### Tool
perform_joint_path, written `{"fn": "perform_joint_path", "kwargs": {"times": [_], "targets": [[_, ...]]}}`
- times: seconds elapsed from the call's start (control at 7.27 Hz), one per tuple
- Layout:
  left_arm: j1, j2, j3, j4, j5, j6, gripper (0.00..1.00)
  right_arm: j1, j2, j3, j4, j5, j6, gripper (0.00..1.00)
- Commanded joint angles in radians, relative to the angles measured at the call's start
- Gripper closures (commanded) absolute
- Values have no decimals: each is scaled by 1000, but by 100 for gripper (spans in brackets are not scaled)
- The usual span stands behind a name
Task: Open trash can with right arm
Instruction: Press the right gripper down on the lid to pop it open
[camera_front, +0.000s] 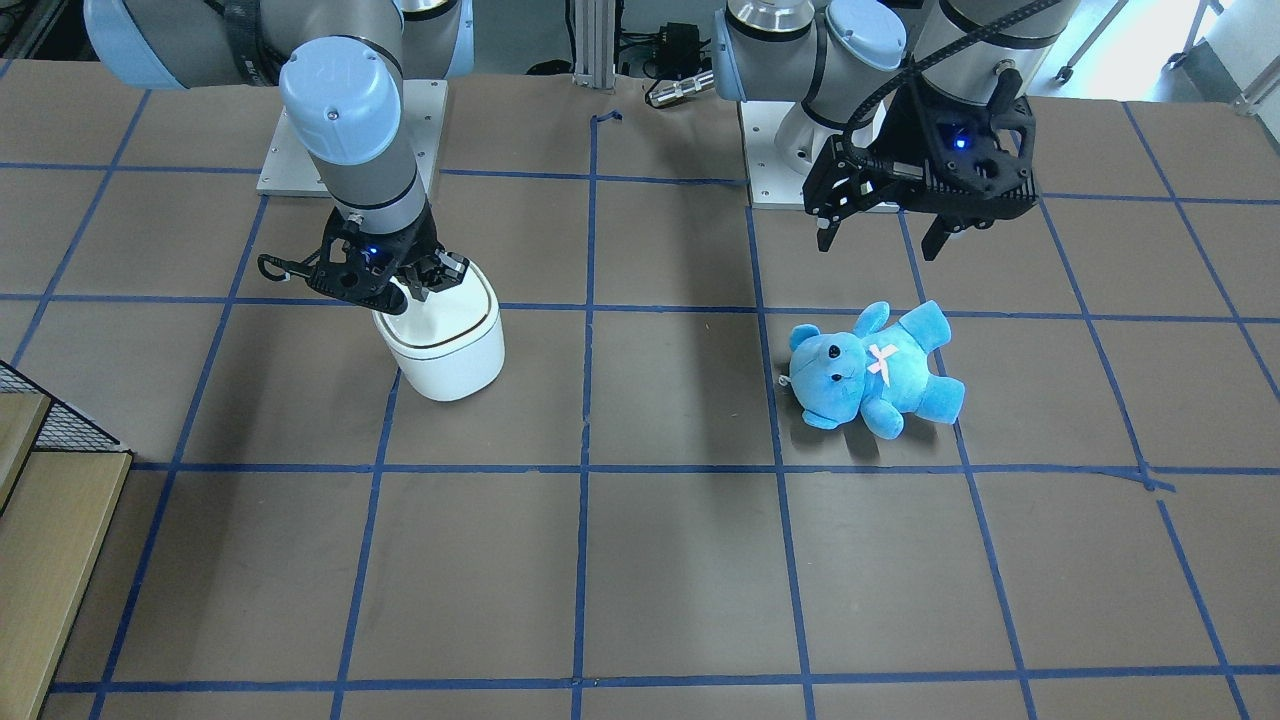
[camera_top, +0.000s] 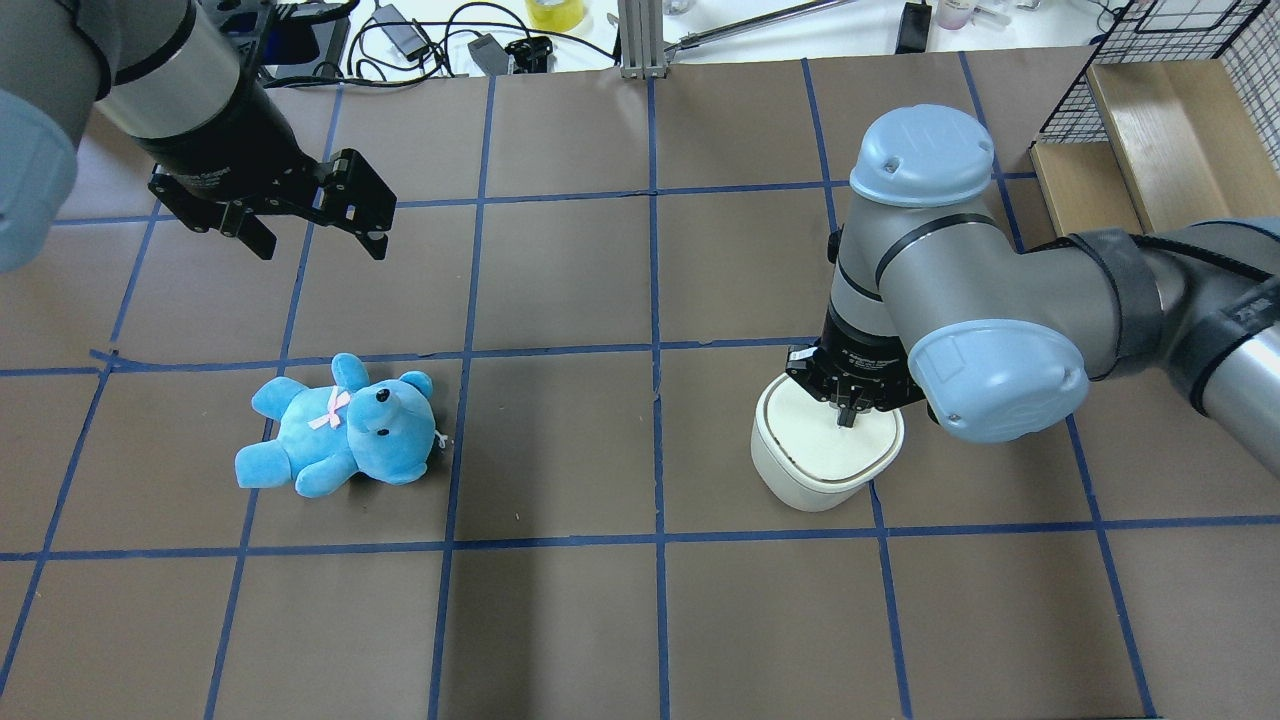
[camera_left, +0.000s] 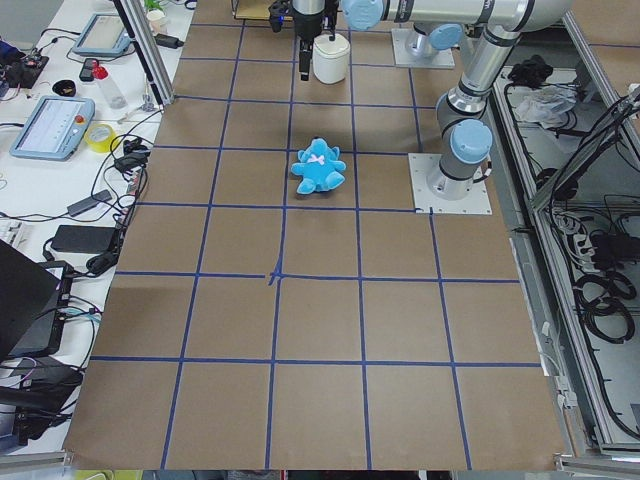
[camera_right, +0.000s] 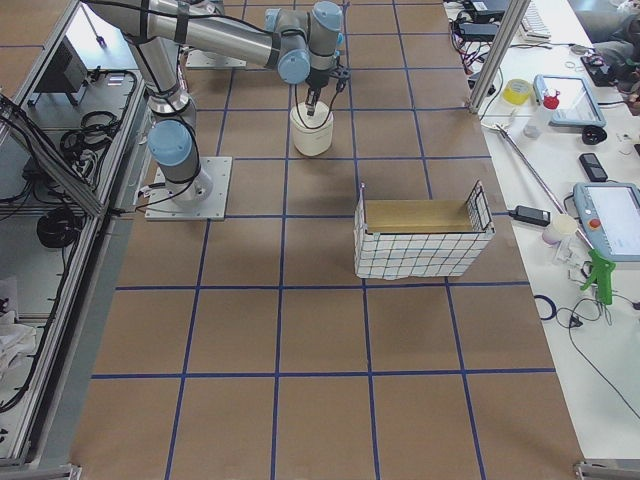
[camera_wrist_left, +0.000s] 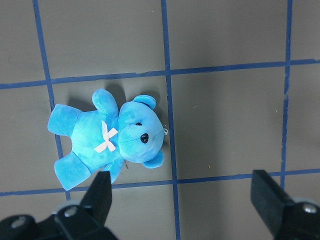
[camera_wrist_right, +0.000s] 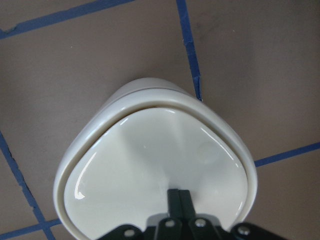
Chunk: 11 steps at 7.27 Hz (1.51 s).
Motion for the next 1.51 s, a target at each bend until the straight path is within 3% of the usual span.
{"fn": "perform_joint_path", "kwargs": {"times": [0.0, 0.96, 1.38], "targets": [[0, 3, -2, -2, 2, -2, 0, -2, 4, 5, -3, 0, 4, 100], [0, 5, -2, -2, 0, -2, 0, -4, 15, 3, -4, 0, 20, 100], [0, 5, -2, -2, 0, -2, 0, -5, 7, -131, 164, -3, 53, 100]]}}
